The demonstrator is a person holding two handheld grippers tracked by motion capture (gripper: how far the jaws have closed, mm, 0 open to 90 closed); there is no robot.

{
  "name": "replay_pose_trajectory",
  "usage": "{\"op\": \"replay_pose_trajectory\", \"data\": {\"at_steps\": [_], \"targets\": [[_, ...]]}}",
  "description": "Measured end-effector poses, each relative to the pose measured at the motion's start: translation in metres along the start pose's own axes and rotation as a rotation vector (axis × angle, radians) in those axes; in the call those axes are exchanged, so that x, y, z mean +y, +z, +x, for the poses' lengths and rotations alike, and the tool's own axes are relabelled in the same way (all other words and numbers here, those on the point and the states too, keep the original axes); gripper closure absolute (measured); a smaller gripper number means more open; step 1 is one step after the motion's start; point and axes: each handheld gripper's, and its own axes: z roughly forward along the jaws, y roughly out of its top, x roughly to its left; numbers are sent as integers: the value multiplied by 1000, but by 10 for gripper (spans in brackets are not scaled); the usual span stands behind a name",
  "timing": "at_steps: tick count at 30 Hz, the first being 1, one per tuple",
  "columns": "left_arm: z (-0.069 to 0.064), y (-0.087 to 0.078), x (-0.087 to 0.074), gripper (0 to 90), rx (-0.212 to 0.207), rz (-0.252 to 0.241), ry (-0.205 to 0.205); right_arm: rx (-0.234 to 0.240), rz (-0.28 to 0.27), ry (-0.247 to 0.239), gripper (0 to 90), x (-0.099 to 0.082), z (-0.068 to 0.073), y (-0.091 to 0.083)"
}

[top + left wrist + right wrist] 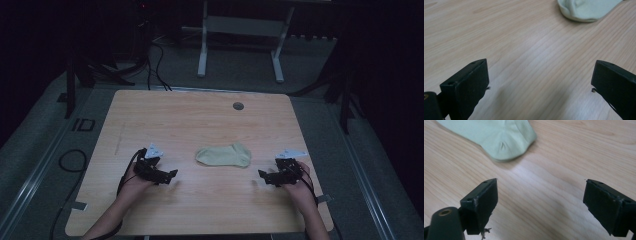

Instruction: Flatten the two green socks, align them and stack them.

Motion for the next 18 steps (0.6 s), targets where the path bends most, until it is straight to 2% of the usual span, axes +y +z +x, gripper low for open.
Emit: {"op": "replay_pose_trajectory", "data": {"at_steps": [10, 18], "targets": [[6, -14, -17, 13, 28, -10, -24, -26, 5, 19, 123, -19, -4, -10], [4, -26, -30, 13, 34, -22, -30, -44, 17, 63, 125, -36, -9, -18]]}}
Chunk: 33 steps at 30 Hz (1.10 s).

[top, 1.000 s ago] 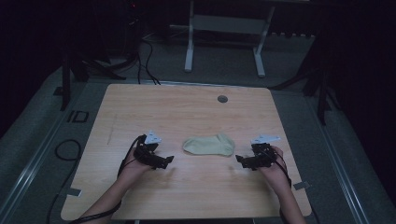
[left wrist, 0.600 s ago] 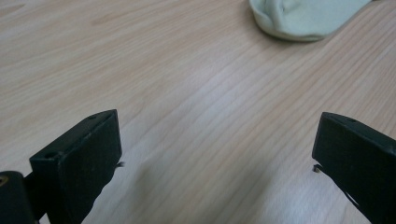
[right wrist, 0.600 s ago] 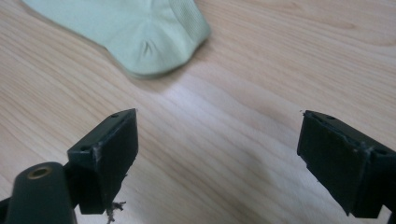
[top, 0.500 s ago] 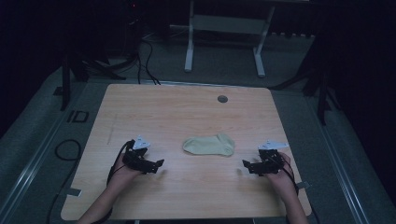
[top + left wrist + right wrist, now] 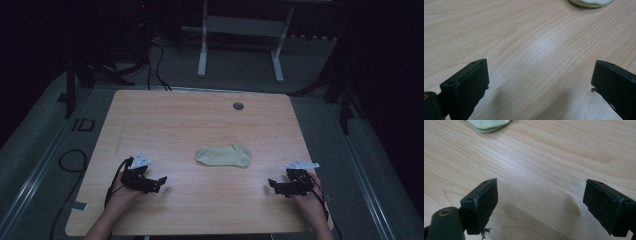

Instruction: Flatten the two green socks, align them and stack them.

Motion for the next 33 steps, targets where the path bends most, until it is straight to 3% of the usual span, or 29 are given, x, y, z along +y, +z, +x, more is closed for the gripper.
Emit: {"op": "replay_pose_trajectory", "data": {"at_steps": [8, 14, 19, 23, 26, 33], "targets": [[-4, -15, -10, 13, 26, -33, -17, -35, -22, 20, 125, -14, -2, -8], [-1, -24, -23, 13, 65, -30, -38, -80, -53, 52, 131, -25, -8, -17], [3, -33, -28, 14, 115, -69, -62, -114, -68, 83, 131, -31, -13, -20], [10, -35, -31, 14, 165, -48, -57, -151, -81, 96, 131, -33, -14, -20], [15, -35, -33, 14, 193, -61, -78, -176, -89, 101, 131, -34, -15, -20], [19, -33, -36, 14, 203, -59, -91, -204, -100, 127, 131, -35, -19, -19]]}}
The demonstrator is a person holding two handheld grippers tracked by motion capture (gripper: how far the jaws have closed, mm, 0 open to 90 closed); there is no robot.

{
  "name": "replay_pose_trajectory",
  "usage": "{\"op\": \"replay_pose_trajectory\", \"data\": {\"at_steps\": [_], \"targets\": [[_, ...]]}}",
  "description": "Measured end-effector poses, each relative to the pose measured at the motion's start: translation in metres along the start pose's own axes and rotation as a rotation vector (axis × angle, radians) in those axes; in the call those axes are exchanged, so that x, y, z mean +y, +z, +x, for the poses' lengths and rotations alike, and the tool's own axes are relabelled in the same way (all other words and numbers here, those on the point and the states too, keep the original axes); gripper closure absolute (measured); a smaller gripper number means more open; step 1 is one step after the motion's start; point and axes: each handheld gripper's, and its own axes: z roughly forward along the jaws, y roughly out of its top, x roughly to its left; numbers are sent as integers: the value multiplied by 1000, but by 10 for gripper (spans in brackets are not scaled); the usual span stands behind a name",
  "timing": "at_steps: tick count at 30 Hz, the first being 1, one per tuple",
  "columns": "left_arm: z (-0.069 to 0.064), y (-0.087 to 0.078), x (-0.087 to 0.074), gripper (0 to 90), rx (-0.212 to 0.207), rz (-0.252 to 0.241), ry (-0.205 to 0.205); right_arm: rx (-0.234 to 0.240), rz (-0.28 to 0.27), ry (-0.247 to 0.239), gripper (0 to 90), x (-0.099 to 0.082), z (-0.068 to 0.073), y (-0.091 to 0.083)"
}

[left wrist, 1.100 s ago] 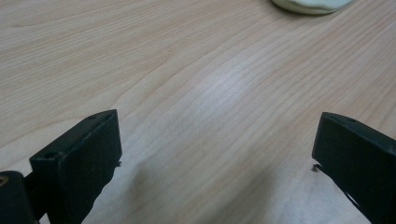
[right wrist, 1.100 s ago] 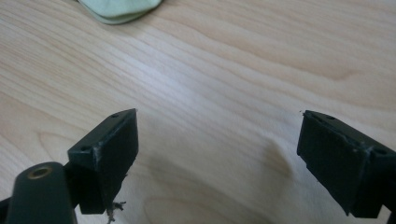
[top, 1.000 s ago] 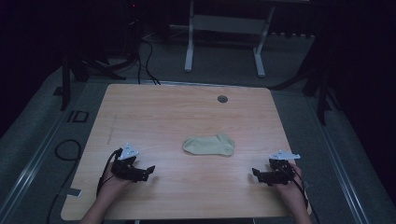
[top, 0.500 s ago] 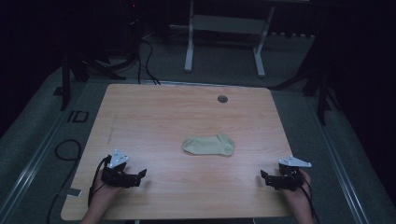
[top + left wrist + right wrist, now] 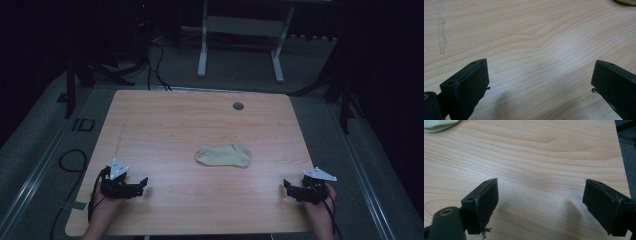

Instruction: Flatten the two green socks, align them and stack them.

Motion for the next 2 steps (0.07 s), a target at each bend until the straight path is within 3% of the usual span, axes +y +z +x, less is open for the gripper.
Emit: {"op": "replay_pose_trajectory", "data": {"at_steps": [2], "targets": [[0, 0, 0, 13, -2, -4, -5, -2, -2, -3, 131, 0, 0, 0]]}}
